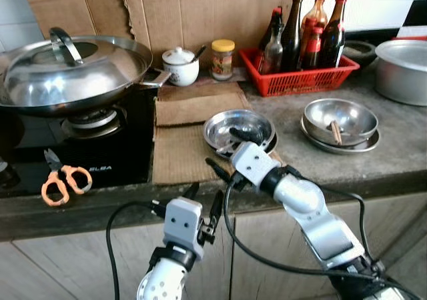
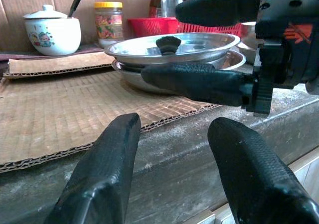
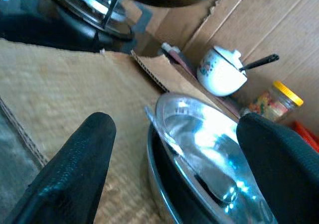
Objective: Kitchen organization
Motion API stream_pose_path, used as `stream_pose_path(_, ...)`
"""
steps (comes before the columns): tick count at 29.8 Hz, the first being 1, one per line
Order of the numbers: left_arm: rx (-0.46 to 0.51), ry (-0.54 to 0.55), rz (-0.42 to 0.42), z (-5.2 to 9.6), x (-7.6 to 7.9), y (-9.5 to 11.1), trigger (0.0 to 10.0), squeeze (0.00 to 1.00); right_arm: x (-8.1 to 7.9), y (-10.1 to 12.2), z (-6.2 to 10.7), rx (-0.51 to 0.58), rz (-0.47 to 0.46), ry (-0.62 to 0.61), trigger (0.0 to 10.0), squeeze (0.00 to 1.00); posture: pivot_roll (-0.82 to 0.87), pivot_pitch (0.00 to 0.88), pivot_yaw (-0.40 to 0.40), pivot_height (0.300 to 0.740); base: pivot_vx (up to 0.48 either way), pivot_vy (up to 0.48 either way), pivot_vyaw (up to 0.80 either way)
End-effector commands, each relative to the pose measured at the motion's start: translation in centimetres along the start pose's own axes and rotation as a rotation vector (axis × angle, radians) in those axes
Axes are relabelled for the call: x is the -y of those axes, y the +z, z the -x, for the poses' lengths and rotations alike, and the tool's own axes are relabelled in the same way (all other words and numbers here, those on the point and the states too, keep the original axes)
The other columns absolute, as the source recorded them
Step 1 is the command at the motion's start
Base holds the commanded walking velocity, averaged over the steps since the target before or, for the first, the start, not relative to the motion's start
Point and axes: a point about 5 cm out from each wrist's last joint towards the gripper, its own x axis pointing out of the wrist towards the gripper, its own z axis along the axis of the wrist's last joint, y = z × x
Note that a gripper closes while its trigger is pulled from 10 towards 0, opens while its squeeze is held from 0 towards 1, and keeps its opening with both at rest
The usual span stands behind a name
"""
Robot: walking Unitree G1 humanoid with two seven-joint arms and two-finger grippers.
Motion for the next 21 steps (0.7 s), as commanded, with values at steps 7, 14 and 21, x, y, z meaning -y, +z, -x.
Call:
stream_pose_path(7, 0.014, -0.008, 0.009, -0.1, 0.2, 0.1, 10.0, 0.0, 0.8, 0.3, -0.8, -0.006, 0.039, -0.032, 0.0, 0.0, 0.05, 0.007, -0.012, 0.74, 0.0, 0.0, 0.0)
stream_pose_path(14, 0.013, -0.003, 0.015, -0.2, 0.1, 0.1, 10.0, 0.0, 1.4, 0.2, -1.2, -0.003, 0.053, -0.071, 0.0, 0.0, 0.05, 0.011, -0.015, 0.74, 0.0, 0.0, 0.0)
stream_pose_path(21, 0.008, 0.005, 0.019, -0.2, 0.1, 0.0, 10.0, 0.0, 1.9, 0.4, -1.3, 0.009, 0.049, -0.09, 0.0, 0.0, 0.05, 0.013, -0.016, 0.74, 0.0, 0.0, 0.0)
